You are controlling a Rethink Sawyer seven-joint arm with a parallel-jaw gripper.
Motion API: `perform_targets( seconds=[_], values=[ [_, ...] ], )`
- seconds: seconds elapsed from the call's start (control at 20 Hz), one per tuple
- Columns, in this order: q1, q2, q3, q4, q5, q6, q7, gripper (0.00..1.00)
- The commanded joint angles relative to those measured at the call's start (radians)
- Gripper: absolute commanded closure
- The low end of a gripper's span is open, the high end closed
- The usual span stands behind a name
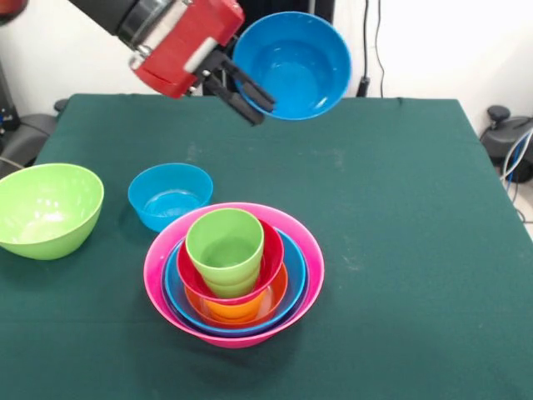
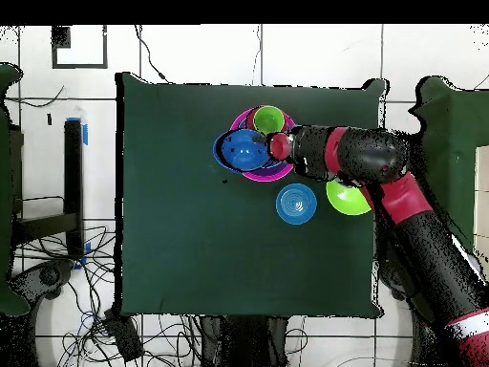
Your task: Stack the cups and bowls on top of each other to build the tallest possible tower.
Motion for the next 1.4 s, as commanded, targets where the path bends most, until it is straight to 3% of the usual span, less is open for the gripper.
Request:
perform_targets(
  seconds=[0.05,0.6,0.95,1.4],
  values=[
    [0.027,0.108,0.055,-0.054,0.004,0.070,-0.063,1.00],
    [-0.029,0.206,0.150,-0.152,-0.086,0.122,-0.268,1.00],
    [-0.103,0.258,0.288,-0.192,-0.200,0.120,-0.447,1.00],
    [-0.087,0.309,0.366,-0.280,-0.249,0.240,-0.575,1.00]
  ],
)
